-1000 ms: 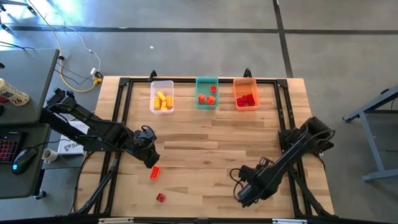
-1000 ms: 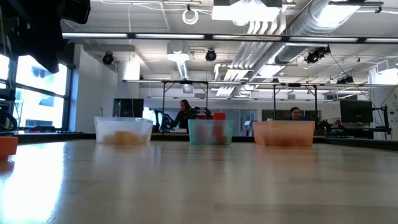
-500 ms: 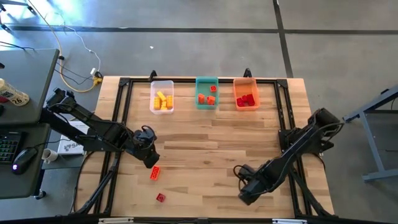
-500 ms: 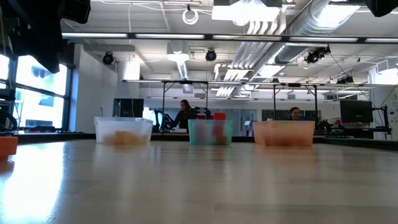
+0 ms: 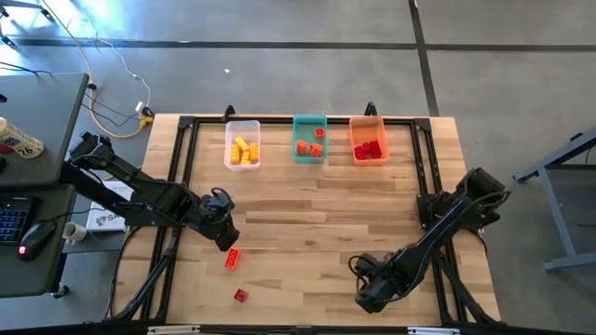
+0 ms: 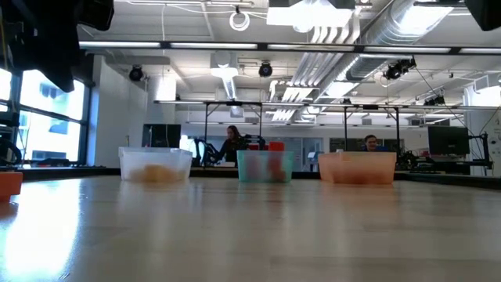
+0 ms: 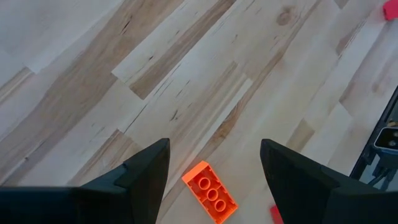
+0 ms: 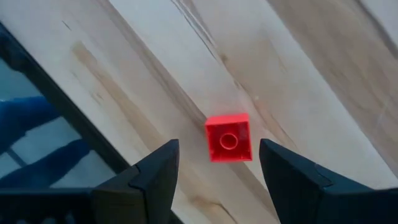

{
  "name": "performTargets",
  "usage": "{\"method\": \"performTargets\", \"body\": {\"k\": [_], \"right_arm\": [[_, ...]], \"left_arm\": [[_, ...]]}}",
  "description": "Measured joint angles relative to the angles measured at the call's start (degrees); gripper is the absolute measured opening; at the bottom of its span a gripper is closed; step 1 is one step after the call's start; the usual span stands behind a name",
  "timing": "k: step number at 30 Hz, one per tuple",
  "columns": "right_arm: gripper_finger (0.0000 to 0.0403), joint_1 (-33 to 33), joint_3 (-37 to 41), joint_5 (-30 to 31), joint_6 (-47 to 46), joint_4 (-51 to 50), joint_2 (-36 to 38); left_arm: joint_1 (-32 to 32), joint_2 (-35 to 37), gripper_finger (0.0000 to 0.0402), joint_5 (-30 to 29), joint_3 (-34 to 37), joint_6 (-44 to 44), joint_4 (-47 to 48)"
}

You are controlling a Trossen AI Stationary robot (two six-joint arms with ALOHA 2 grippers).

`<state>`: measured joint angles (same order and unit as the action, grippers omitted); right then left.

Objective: Sort & place blocks by color
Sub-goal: Put the red game piece into the orange bin

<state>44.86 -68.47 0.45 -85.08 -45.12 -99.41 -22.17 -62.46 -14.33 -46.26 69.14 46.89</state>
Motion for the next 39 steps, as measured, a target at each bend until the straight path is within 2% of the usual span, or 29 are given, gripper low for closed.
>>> {"method": "performTargets", "body": {"k": [12,17,26,29,34,39], "right_arm": [[0.0209,2.2,0.0,0.6,0.0,1.5,-4.6],[0.0209,2.2,0.0,2.8,-0.1,1.3,-5.5],[0.0208,2.2,0.0,0.5,0.0,1.4,-9.2],[0.0190,2.2,0.0,-0.6,0.1,1.6,-9.9],[0.0110,2.1,-0.1,-0.8,0.1,1.6,-9.9],[0.0108,2.2,-0.1,-0.7,0.1,1.7,-9.8]], "left_arm": [[0.0,0.0,0.0236,0.0,0.0,2.3,0.0],[0.0,0.0,0.0236,0.0,0.0,2.3,0.0],[0.0,0.0,0.0236,-0.1,0.0,2.3,0.0],[0.0,0.0,0.0236,-0.3,0.0,2.3,0.0],[0.0,0.0,0.0236,-0.4,0.0,2.3,0.0],[0.0,0.0,0.0236,-1.2,0.0,2.3,0.0]]}}
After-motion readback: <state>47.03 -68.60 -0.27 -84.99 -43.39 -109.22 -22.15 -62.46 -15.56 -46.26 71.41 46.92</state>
